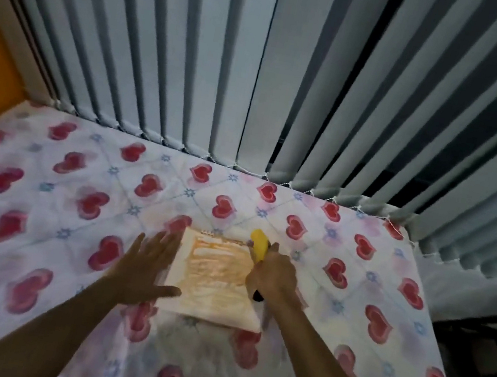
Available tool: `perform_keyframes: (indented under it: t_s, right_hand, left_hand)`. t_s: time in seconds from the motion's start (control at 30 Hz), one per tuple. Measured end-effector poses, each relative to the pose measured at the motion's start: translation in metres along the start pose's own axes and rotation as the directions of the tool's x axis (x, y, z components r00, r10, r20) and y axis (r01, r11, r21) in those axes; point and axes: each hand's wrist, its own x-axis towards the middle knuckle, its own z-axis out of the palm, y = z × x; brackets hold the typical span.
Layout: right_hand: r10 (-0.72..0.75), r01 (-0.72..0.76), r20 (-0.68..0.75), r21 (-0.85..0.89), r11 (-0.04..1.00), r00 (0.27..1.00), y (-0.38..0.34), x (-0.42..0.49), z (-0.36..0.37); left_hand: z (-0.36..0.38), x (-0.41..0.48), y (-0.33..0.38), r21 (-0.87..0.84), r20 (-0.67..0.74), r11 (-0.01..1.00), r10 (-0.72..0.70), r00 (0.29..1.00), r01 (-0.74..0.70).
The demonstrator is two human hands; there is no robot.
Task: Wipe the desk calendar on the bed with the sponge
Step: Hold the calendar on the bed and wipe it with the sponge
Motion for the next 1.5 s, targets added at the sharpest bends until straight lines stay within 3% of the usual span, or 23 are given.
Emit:
perform_keyframes:
  t_s: [0.17, 0.33, 0.43, 0.67, 0.73, 0.8, 0.9, 1.0, 1.13, 1.2, 1.33, 1.37, 1.5]
  right_hand:
    - [0.105, -0.096, 0.196, -0.057, 0.994, 0.975, -0.031, -0.008, 0.058]
    - [0.122, -0.116, 0.027, -0.154, 0.981, 0.992, -0.034, -0.006, 0.087]
    - [0.123, -0.132, -0.064, -0.158, 0.979, 0.99, -0.042, -0.002, 0.102]
    - [-0.246, 0.222, -0.046, -0.297, 0.929, 0.968, -0.026, -0.031, 0.113]
    - [-0.197, 0.164, -0.094, -0.278, 0.946, 0.976, -0.008, -0.036, 0.105]
    - [-0.055, 0.017, -0.15, -0.246, 0.969, 0.987, -0.004, -0.03, 0.1]
    - [0.082, -0.11, -0.162, -0.172, 0.979, 0.983, -0.03, -0.006, 0.104]
    - [-0.067, 0.045, -0.091, -0.218, 0.975, 0.994, -0.057, -0.002, 0.113]
    - [-0.236, 0.209, -0.07, -0.272, 0.939, 0.969, -0.032, -0.033, 0.114]
    - [-0.193, 0.15, -0.136, -0.274, 0.95, 0.972, -0.014, -0.038, 0.107]
    - [0.148, -0.202, -0.285, -0.167, 0.965, 0.947, -0.03, -0.002, 0.098]
    - [0.181, -0.228, -0.285, -0.143, 0.963, 0.941, -0.044, 0.006, 0.1]
    - [-0.051, 0.007, -0.224, -0.192, 0.981, 0.973, -0.083, 0.015, 0.114]
  left_hand:
    - [0.017, 0.007, -0.01, 0.075, 0.009, 0.992, 0.101, 0.995, -0.101]
    - [0.029, 0.008, -0.011, -0.088, -0.024, 0.992, 0.089, 0.996, -0.09]
    - [0.036, 0.01, -0.012, -0.093, -0.091, 0.989, 0.105, 0.99, -0.113]
    - [0.036, 0.009, -0.013, -0.145, -0.147, 0.98, 0.114, 0.982, -0.136]
    - [0.036, 0.01, -0.014, -0.139, -0.122, 0.981, 0.115, 0.986, -0.132]
    - [0.037, 0.011, -0.016, -0.107, -0.112, 0.986, 0.114, 0.987, -0.126]
    - [0.038, 0.01, -0.016, -0.075, -0.099, 0.99, 0.113, 0.989, -0.121]
    - [0.034, 0.009, -0.014, -0.027, -0.108, 0.992, 0.117, 0.987, -0.121]
    - [0.028, 0.006, -0.015, 0.003, -0.086, 0.993, 0.12, 0.989, -0.12]
    - [0.027, 0.008, -0.017, -0.002, -0.053, 0.99, 0.143, 0.988, -0.144]
    - [0.027, 0.01, -0.022, 0.009, 0.001, 0.982, 0.19, 0.982, -0.19]
    - [0.027, 0.01, -0.022, 0.009, -0.004, 0.981, 0.193, 0.981, -0.193]
    - [0.024, 0.008, -0.021, 0.019, -0.014, 0.981, 0.192, 0.981, -0.192]
